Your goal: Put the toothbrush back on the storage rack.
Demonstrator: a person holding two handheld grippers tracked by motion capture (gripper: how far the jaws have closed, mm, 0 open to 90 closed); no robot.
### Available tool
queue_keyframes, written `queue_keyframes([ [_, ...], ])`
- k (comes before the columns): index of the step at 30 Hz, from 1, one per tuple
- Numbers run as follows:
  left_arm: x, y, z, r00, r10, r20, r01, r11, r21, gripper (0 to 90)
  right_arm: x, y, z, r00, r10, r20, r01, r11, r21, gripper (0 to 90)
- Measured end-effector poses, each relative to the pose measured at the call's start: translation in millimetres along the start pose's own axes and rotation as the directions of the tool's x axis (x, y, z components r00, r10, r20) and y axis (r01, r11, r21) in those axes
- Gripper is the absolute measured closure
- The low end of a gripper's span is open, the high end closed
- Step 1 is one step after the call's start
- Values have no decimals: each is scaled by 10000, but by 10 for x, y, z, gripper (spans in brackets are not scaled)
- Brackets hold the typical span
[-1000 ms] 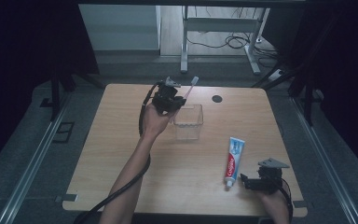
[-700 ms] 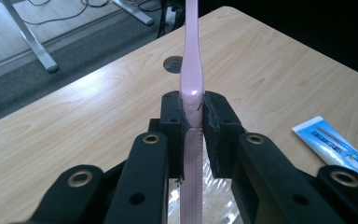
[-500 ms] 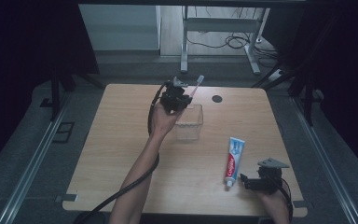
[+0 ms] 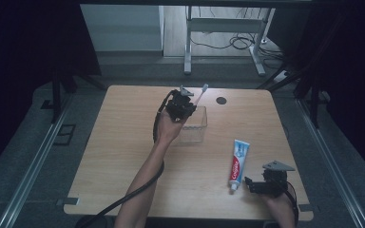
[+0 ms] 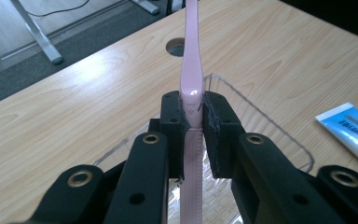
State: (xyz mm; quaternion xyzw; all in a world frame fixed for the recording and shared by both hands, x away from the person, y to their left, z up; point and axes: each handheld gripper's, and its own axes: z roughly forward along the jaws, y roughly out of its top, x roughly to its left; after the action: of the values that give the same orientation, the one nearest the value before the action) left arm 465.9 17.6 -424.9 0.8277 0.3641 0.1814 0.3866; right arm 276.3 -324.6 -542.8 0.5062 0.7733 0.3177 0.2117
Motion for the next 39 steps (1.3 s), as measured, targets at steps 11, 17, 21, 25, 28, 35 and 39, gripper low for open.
queue_keyframes([
  [11,-33,-152,103,10000,-60,0,60,9995,297,788,0,0,0,10000,-4,-6,4,10000,3,3],
  [17,-65,-193,153,9999,79,-72,-75,9986,529,786,0,0,0,10000,10,0,-10,10000,-1,3],
  [21,-86,-218,192,9997,178,-153,-166,9971,744,785,0,0,0,10000,-5,-4,5,10000,3,3],
  [25,-109,-235,228,9992,329,-211,-308,9952,930,784,0,0,-1,10000,5,-13,-5,10000,8,3],
  [28,-128,-237,245,9985,460,-296,-425,9931,1094,781,0,0,-1,10000,-1,-8,1,10000,5,3],
  [35,-127,-239,255,9987,427,-285,-385,9901,1352,777,0,0,0,10000,-3,-5,3,10000,3,3],
  [39,-124,-244,260,9988,374,-318,-323,9885,1480,775,0,0,0,10000,-4,-5,4,10000,3,3],
])
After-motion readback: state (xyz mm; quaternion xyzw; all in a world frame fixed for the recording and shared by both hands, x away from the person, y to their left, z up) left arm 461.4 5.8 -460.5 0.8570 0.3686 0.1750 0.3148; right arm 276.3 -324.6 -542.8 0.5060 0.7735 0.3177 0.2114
